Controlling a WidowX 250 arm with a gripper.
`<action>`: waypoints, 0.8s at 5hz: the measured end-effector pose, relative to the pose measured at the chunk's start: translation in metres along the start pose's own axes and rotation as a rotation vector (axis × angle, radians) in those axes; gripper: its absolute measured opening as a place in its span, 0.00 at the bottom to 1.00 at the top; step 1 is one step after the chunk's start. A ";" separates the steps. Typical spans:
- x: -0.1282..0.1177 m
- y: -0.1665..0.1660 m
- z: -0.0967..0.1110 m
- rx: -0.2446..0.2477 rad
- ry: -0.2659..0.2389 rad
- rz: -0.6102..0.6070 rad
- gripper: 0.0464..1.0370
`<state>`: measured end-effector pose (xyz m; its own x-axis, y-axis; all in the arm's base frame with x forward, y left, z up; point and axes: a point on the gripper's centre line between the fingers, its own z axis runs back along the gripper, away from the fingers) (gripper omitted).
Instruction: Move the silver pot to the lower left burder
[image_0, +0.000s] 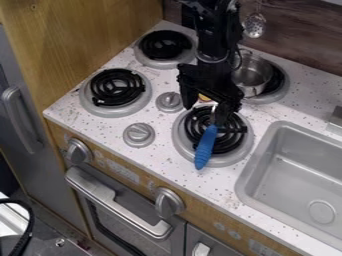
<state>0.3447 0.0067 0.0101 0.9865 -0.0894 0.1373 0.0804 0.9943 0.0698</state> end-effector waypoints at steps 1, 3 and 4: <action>-0.007 -0.002 -0.013 -0.007 0.043 -0.004 0.96; 0.040 -0.029 -0.019 -0.016 0.020 -0.165 0.96; 0.078 -0.050 -0.016 -0.021 -0.054 -0.253 0.96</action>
<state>0.4198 -0.0494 0.0014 0.9256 -0.3378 0.1710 0.3270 0.9409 0.0886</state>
